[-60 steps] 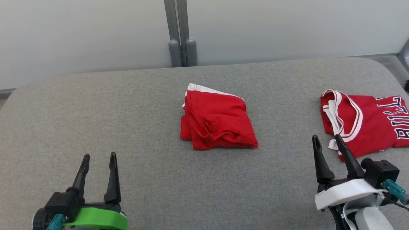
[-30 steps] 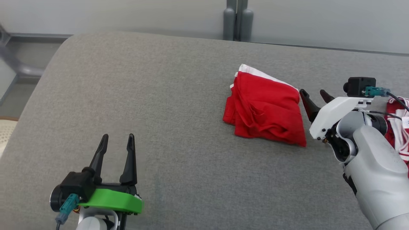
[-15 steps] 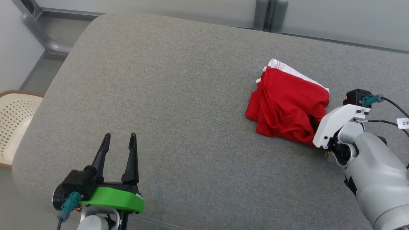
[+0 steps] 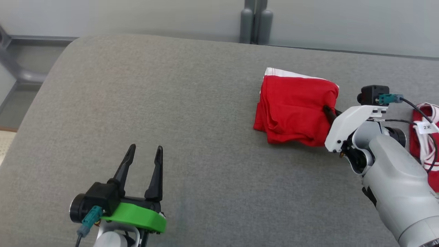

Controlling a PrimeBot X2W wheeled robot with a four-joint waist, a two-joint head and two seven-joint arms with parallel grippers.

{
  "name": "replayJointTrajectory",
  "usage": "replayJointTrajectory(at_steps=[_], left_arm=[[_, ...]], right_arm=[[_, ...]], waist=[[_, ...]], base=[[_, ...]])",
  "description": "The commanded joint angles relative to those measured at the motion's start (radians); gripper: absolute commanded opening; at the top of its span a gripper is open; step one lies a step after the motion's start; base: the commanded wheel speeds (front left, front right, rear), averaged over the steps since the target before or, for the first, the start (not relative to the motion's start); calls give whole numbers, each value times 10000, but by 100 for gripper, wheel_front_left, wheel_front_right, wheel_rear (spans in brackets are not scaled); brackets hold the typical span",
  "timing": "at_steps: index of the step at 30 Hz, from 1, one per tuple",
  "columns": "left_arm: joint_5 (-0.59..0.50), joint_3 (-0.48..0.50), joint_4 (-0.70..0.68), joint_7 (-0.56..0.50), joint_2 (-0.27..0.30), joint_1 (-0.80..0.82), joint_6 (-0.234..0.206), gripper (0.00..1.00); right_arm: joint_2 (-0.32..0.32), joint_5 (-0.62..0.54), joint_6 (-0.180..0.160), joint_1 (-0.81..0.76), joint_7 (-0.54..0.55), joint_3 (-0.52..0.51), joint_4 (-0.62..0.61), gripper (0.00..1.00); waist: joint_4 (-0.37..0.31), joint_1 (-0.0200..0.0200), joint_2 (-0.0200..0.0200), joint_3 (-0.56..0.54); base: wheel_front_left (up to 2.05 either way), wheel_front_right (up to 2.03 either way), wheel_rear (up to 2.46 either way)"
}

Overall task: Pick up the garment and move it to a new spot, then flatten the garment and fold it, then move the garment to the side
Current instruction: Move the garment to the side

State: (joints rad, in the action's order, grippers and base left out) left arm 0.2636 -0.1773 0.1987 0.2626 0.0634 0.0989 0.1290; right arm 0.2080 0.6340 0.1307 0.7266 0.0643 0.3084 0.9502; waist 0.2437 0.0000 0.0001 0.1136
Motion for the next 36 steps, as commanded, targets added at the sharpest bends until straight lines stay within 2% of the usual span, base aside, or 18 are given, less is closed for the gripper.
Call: replayJointTrajectory(at_steps=[1, 12, 19, 26, 29, 36], left_arm=[[66, -110, -45, 23, 124, 139, 27, 100], [208, -1045, -126, 22, 309, 576, 28, 100], [229, -1565, -56, 23, 444, 940, 29, 100], [264, -1856, 22, 22, 743, 1399, 29, 100], [298, -1972, 55, 22, 856, 1630, 29, 100], [352, -2342, 110, 21, 1086, 2171, 29, 100]], right_arm=[[144, 86, 0, 94, -20, 151, -157, 0], [435, 470, 0, 21, 174, 1262, -1606, 0], [791, 746, 0, -48, 379, 1490, -2196, 0], [1451, 780, 0, 455, 563, 1774, -2326, 0], [1953, 838, 0, 732, 679, 2216, -2470, 0], [3669, 1129, -3, 1676, 829, 3181, -2657, 0]], waist=[[-907, 0, -1, -332], [-3284, 0, -1, -218], [-4271, 0, -1, 219], [-4485, 0, -1, 1001], [-4407, 0, -1, 1385], [-3912, 0, -1, 2291]], base=[[0, 0, 0], [0, 0, 0], [0, 0, 0], [0, 0, 0], [0, 0, 0], [0, 0, 0]])
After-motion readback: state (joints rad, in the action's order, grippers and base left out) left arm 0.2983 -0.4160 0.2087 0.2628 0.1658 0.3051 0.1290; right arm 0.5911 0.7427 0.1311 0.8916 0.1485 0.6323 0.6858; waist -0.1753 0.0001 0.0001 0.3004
